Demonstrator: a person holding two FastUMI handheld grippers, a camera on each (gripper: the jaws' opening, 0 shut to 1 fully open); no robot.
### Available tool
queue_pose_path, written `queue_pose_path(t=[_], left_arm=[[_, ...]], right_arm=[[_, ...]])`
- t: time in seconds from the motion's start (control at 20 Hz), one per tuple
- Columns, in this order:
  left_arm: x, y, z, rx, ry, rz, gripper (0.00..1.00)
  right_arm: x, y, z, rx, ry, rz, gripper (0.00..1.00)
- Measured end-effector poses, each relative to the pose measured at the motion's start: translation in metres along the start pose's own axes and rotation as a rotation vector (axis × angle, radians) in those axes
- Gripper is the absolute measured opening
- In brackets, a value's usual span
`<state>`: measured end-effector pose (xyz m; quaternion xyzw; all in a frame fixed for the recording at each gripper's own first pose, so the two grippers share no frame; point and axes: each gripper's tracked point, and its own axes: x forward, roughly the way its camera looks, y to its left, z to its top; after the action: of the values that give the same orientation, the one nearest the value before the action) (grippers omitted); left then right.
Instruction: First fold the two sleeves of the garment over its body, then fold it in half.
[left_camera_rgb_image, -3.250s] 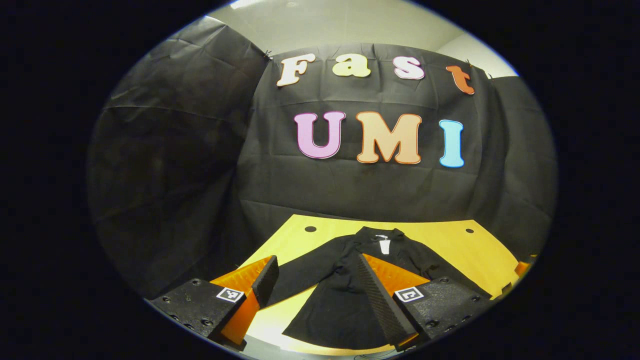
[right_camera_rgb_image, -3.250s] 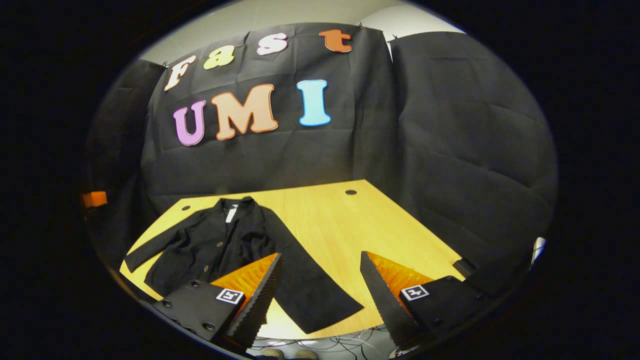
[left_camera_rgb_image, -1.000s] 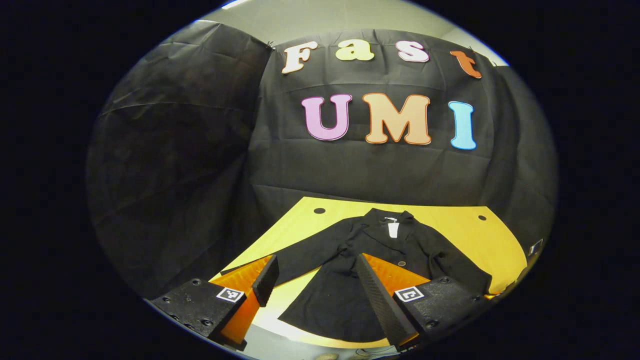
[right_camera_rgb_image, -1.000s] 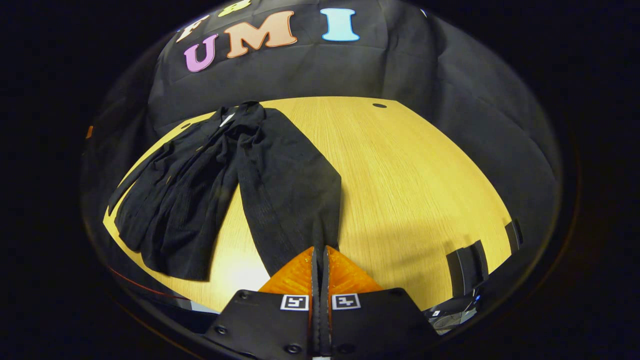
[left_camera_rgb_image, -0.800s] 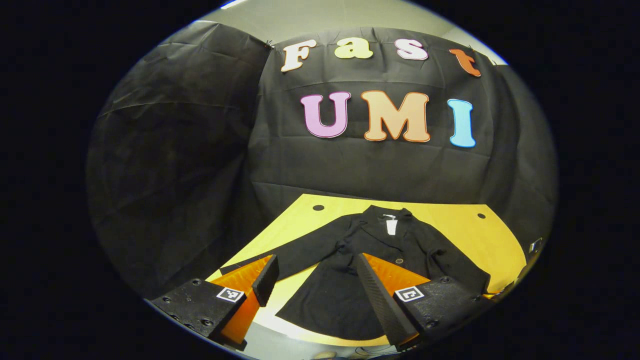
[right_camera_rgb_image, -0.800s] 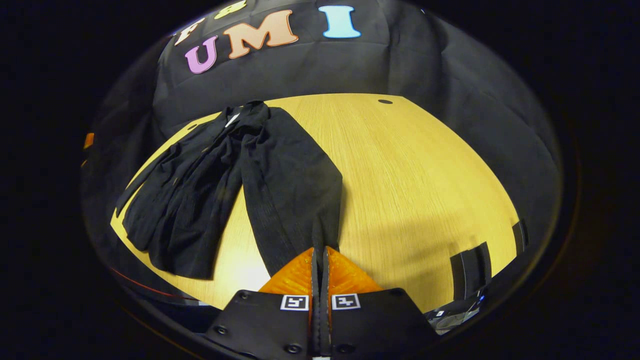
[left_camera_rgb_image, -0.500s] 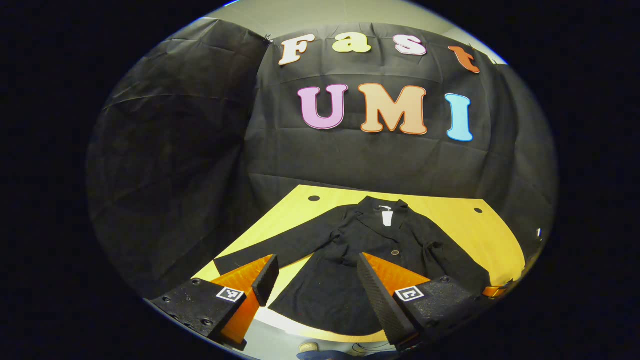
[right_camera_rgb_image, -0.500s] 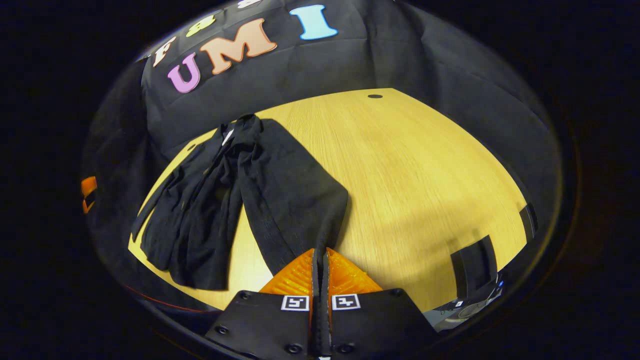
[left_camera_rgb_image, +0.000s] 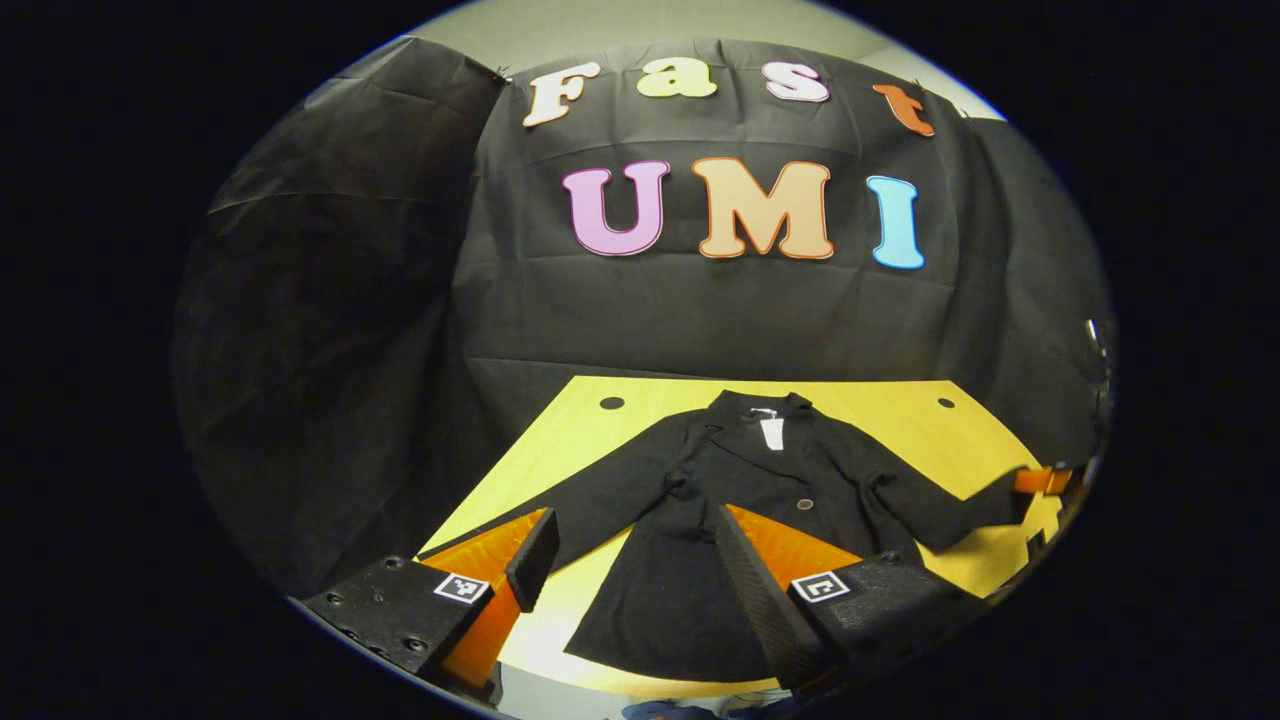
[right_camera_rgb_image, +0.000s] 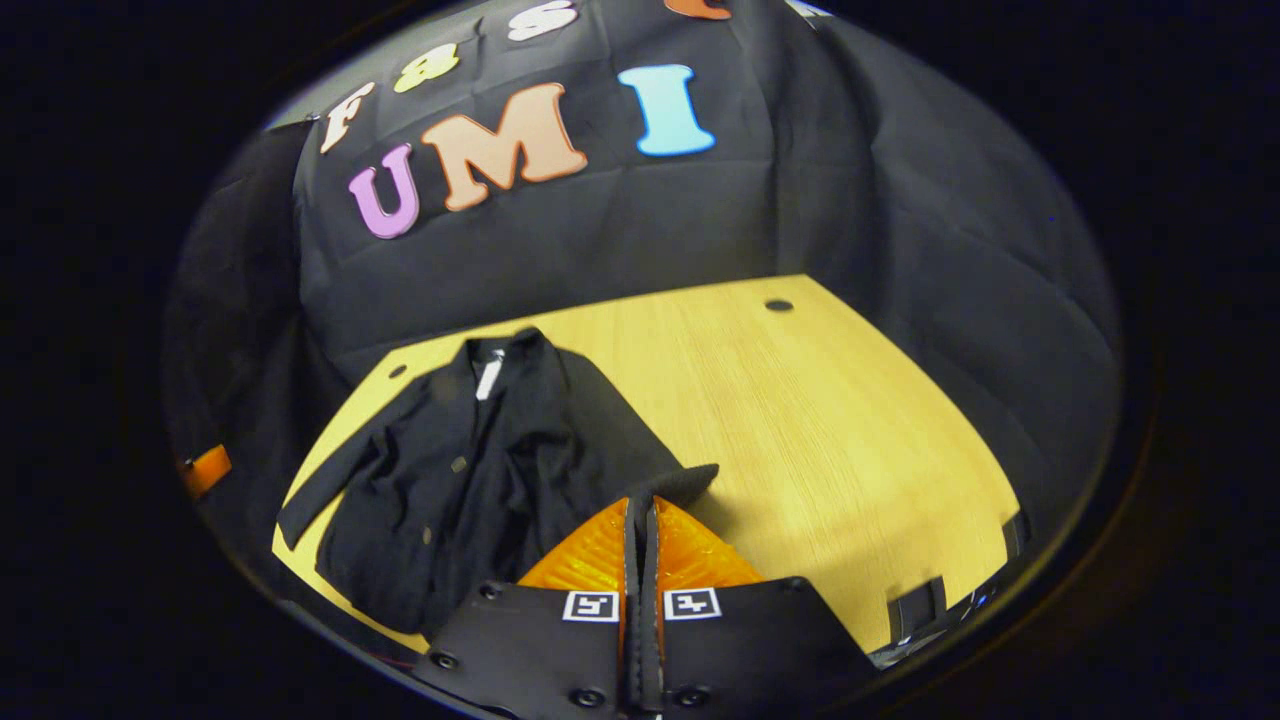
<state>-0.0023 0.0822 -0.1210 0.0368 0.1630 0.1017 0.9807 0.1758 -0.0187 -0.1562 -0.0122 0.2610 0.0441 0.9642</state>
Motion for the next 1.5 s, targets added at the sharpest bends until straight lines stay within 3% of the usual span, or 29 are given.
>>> queue_pose_path(t=[0.35, 0.6, 0.85, 1.05, 1.25, 1.5], left_arm=[[0.022, 0.034, -0.005, -0.020, 0.005, -0.068, 0.94], [0.039, 0.058, -0.019, -0.085, 0.048, -0.068, 0.94], [0.049, 0.086, -0.036, -0.109, 0.111, -0.040, 0.95], [0.057, 0.107, -0.050, -0.113, 0.138, -0.015, 0.95], [0.061, 0.127, -0.077, -0.109, 0.193, 0.030, 0.95], [0.064, 0.140, -0.109, -0.154, 0.249, 0.061, 0.95]], right_arm=[[0.025, 0.125, 0.136, -0.067, -0.218, 0.088, 0.02], [0.061, 0.229, 0.181, -0.166, -0.273, 0.185, 0.03], [0.117, 0.326, 0.159, -0.278, -0.190, 0.297, 0.02], [0.177, 0.387, 0.116, -0.330, -0.090, 0.359, 0.02], [0.227, 0.417, 0.066, -0.379, 0.033, 0.368, 0.02], [0.255, 0.429, 0.036, -0.435, 0.067, 0.361, 0.02]])
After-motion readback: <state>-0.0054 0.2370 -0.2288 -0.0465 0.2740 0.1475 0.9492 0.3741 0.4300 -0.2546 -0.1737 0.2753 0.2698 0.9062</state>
